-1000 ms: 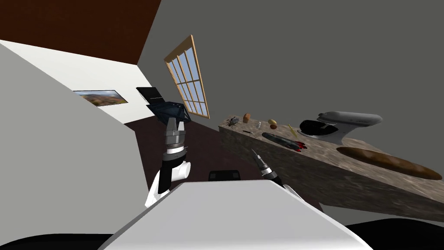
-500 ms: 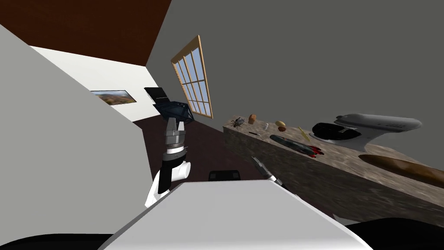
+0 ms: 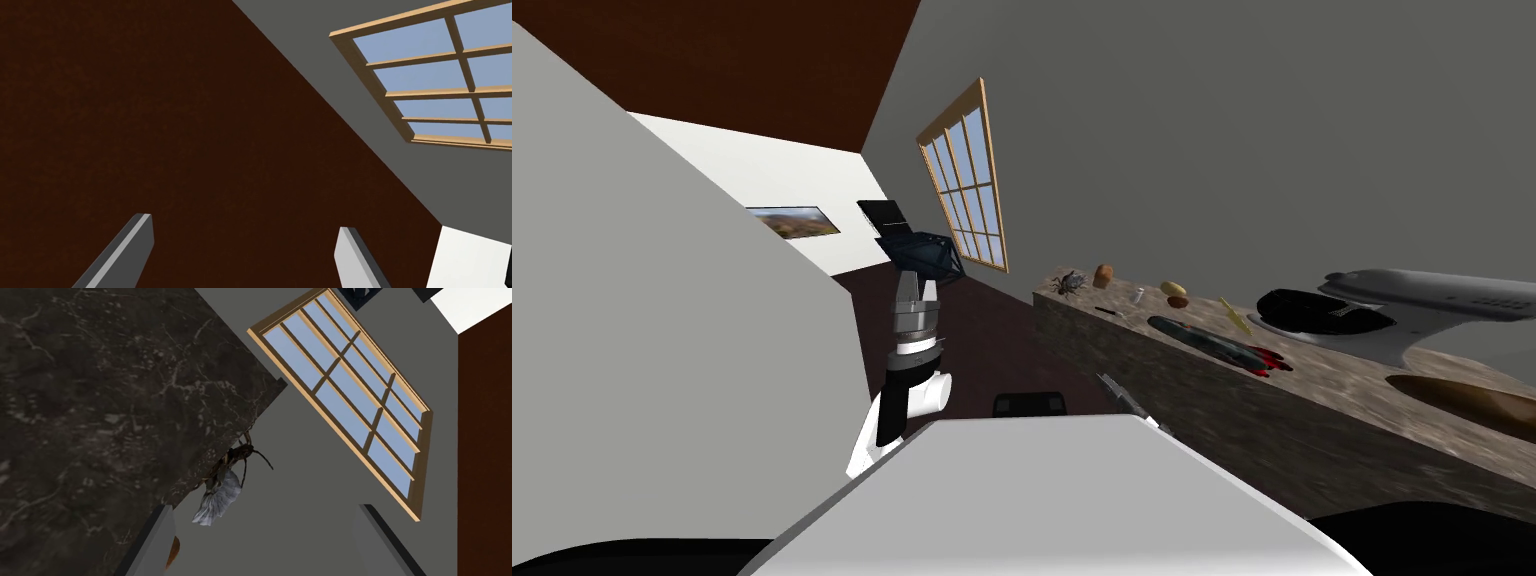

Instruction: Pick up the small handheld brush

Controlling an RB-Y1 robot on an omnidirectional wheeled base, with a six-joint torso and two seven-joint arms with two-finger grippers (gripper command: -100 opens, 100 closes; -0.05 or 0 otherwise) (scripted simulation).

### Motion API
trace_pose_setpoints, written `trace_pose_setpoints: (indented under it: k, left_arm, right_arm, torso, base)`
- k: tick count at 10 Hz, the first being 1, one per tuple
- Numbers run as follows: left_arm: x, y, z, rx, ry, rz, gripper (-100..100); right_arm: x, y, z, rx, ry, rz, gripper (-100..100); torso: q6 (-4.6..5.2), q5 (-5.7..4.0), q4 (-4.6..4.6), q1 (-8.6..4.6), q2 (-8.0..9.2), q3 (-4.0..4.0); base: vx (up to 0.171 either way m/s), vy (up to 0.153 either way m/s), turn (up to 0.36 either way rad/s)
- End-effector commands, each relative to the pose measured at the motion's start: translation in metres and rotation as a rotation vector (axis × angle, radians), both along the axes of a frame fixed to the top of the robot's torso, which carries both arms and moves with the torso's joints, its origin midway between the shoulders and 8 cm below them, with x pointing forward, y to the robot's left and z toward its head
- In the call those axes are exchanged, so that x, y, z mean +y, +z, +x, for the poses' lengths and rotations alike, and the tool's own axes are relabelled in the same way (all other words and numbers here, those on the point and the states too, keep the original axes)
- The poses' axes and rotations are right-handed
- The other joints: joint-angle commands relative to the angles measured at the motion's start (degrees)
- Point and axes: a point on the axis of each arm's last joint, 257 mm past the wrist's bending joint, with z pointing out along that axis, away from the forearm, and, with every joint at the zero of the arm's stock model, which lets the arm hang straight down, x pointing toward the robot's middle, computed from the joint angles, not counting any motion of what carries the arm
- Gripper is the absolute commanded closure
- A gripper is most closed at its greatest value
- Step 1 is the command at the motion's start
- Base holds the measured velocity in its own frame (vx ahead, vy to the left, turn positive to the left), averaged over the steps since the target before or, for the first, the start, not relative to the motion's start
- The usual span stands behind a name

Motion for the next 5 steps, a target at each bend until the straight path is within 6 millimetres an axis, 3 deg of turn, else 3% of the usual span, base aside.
trace_pose_setpoints:
  k: [1,2,4,5]
  left_arm:
    - [0.000,0.000,0.000,0.000,0.000,0.000,0]
    - [0.000,0.000,0.000,0.000,0.000,0.000,0]
    - [0.000,0.000,0.000,0.000,0.000,0.000,0]
    - [0.000,0.000,0.000,0.000,0.000,0.000,0]
  right_arm:
    - [-0.008,-0.014,-0.014,0.040,0.007,-0.036,-100]
    - [-0.016,-0.028,-0.032,0.084,0.044,-0.093,-100]
    - [-0.024,-0.037,-0.039,0.110,0.033,-0.105,-100]
    - [-0.037,-0.052,-0.060,0.161,0.069,-0.167,-100]
  torso:
    - [0.00,0.00,0.00,0.00,0.00,0.00]
    - [0.05,0.03,-0.01,0.07,-0.04,-0.03]
    - [0.03,0.05,-0.04,0.16,-0.18,-0.11]
    - [0.04,0.02,-0.02,0.00,-0.07,-0.05]
  base:
    - [0.041,0.081,0.064]
    - [0.080,0.109,0.108]
    - [0.048,0.070,0.030]
    - [0.058,0.073,0.148]
